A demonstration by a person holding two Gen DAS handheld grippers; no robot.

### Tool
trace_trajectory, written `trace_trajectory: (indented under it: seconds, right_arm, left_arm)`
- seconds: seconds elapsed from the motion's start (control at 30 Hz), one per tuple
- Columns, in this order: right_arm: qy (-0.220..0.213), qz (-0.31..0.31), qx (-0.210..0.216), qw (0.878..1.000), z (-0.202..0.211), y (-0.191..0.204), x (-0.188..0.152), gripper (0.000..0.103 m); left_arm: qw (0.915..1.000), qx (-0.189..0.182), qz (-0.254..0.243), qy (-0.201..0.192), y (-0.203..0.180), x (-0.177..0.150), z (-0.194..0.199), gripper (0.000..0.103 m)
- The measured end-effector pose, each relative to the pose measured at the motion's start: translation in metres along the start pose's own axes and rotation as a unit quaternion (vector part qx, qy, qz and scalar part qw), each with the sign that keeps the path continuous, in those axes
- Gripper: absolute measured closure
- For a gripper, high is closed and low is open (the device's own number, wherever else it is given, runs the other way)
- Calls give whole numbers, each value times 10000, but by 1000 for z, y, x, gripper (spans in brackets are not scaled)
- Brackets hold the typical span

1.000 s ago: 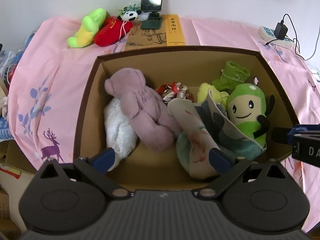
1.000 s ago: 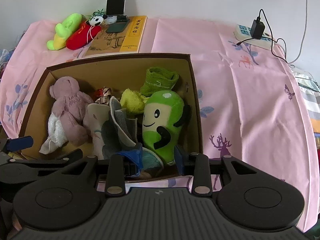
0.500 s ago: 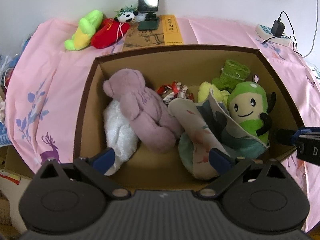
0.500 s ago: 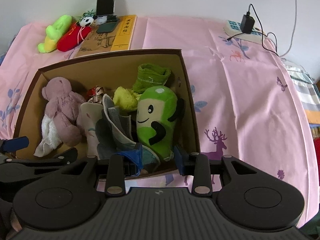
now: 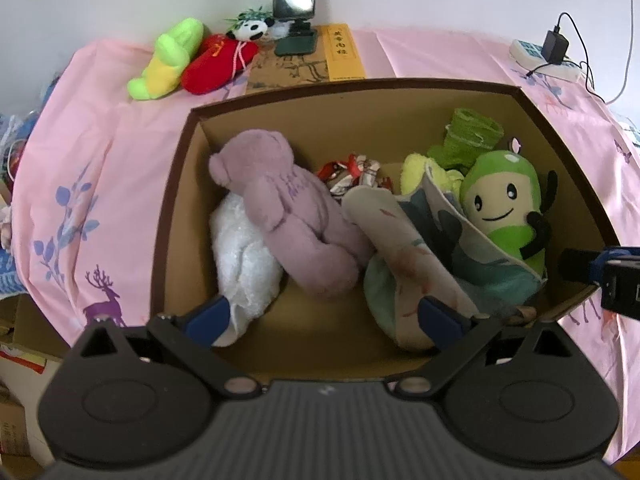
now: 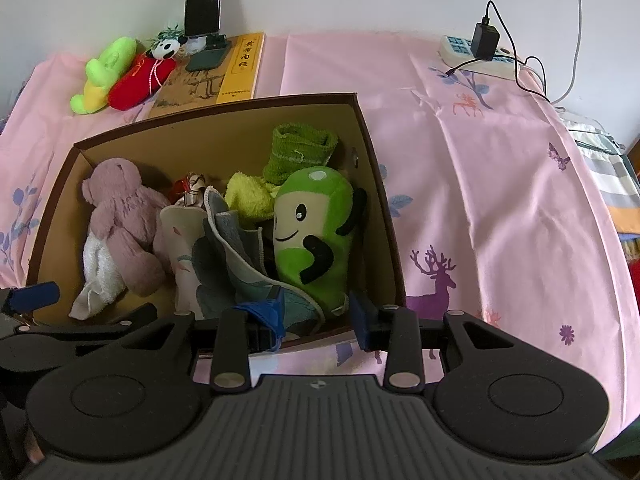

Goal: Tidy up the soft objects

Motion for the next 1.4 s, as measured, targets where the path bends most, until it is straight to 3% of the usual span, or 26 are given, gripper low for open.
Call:
trace_trajectory:
  seconds: [0.4,1.4]
  right_arm:
    - [-10,182,46,9998,-2,16,1,84]
    - [226,30,79,9997,-22,10,-1,84]
  left_arm:
    - [9997,162,152,-42,14,-1,-1,5]
    - [9999,99,69,11,7,1,-14,5]
Point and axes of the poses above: each gripper's, at about its wrist camera, not at the fingertips, and z roughly against the way its jaws point, y to its left, x to its top, the point moved 3 cm from there along -z, roughly the way its jaws point, and after that the axes turned 11 degrees about x, right-handed, at the moved point
